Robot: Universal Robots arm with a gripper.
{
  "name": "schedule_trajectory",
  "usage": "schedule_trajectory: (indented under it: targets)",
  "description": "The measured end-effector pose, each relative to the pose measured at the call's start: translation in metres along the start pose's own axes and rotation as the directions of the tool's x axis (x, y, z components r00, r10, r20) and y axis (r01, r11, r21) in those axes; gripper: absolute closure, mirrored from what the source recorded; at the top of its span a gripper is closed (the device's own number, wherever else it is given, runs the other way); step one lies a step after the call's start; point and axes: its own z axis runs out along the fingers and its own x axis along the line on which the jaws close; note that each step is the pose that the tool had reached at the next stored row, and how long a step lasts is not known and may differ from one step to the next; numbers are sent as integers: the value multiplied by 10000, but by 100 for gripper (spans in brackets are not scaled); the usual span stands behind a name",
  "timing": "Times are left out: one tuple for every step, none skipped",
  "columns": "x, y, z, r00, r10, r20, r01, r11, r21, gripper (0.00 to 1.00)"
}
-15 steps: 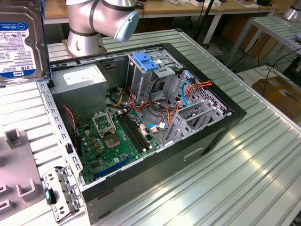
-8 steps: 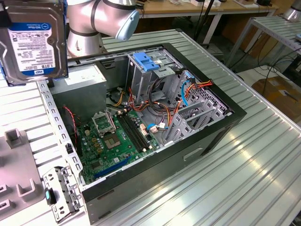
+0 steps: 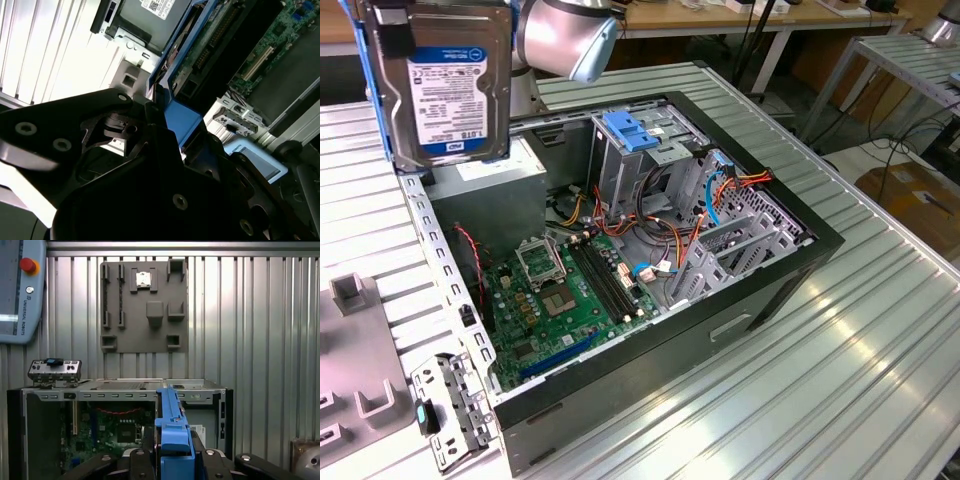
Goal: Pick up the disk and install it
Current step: 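Pick up the disk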
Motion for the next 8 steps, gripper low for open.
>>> schedule_trajectory:
  targets:
    - [6,-73,1,10000,1,0,-1,10000,-1,63]
    - [10,-140,2,10000,1,0,-1,10000,-1,63]
    - [14,-211,3,10000,1,0,-1,10000,-1,63]
    - [15,-247,3,10000,2,0,-2,10000,-2,63]
    - [17,-289,3,10000,2,0,-2,10000,-3,63]
    - [19,-333,4,10000,0,0,0,10000,-2,63]
    - [21,-370,5,10000,0,0,0,10000,-3,63]
    - [23,-419,5,10000,2,-1,-2,10000,-4,63]
